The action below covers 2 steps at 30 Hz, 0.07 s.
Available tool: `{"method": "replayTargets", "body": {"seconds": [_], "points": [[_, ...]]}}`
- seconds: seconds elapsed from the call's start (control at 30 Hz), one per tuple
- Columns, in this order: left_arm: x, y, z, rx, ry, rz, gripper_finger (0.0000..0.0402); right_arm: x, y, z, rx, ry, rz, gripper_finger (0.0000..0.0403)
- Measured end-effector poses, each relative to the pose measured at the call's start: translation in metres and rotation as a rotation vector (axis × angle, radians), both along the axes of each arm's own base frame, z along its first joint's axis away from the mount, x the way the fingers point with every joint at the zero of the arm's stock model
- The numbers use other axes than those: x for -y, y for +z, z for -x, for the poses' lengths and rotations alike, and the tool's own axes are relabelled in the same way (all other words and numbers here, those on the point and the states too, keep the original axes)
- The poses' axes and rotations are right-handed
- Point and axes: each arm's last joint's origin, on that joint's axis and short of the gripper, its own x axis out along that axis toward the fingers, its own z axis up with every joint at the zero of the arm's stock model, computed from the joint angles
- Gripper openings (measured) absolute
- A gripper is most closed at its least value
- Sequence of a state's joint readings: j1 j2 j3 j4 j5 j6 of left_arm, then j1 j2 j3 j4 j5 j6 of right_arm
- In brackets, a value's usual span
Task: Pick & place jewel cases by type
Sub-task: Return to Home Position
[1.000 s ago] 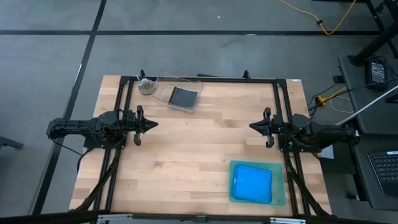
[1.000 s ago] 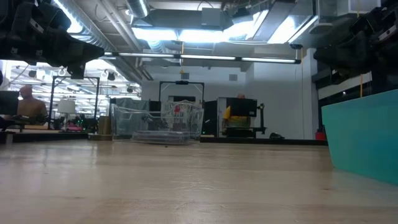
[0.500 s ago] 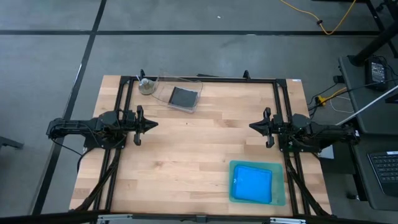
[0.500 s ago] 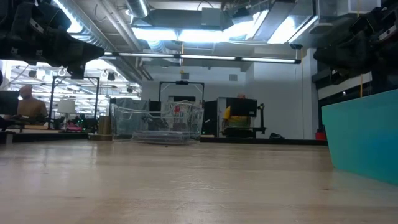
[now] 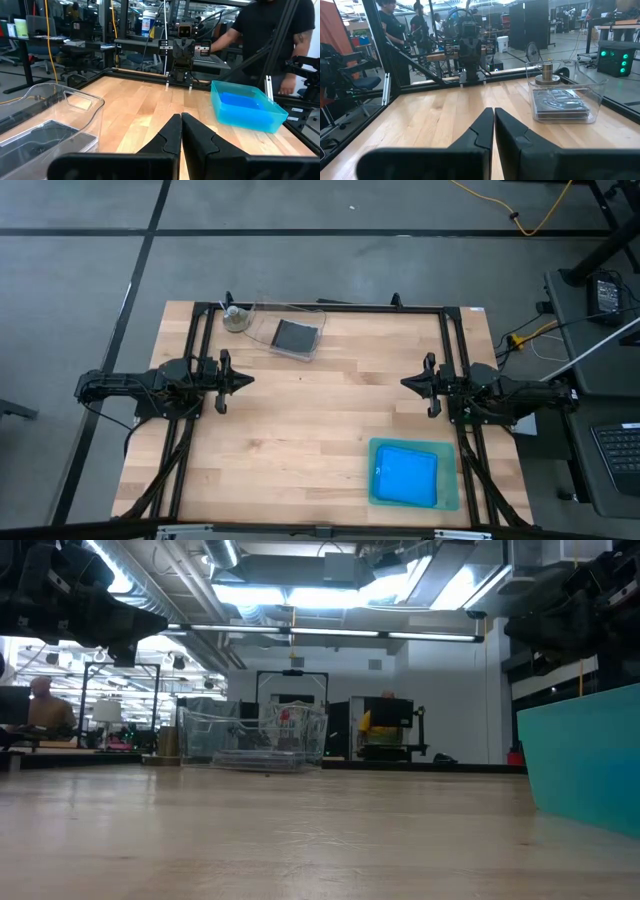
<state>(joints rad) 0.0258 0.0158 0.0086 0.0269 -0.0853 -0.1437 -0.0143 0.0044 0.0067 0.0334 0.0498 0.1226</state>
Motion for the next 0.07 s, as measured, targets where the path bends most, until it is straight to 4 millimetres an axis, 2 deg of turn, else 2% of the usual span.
{"method": "replayTargets", "body": {"seconds": [0.07], "points": [[0.0000, 0.0000, 0.0000, 0.000, 0.000, 0.000, 0.0006, 0.0000, 0.0000, 0.0000, 0.000, 0.000, 0.000, 0.0021]]}}
